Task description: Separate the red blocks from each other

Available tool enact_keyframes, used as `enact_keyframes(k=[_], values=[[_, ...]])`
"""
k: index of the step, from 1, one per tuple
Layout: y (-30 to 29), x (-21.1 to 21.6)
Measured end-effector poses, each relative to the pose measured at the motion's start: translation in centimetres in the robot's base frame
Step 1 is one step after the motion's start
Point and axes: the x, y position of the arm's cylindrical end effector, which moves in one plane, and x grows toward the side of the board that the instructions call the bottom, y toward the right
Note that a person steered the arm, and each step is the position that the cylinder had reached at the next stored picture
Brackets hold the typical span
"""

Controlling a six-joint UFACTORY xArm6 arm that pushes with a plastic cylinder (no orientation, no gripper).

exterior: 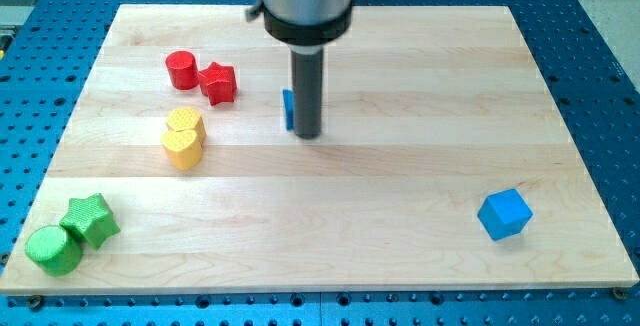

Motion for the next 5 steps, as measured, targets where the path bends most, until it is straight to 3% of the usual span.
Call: enact_keyframes(k=[1, 5], values=[[-3.8, 0.8], [-22.2, -4.2]])
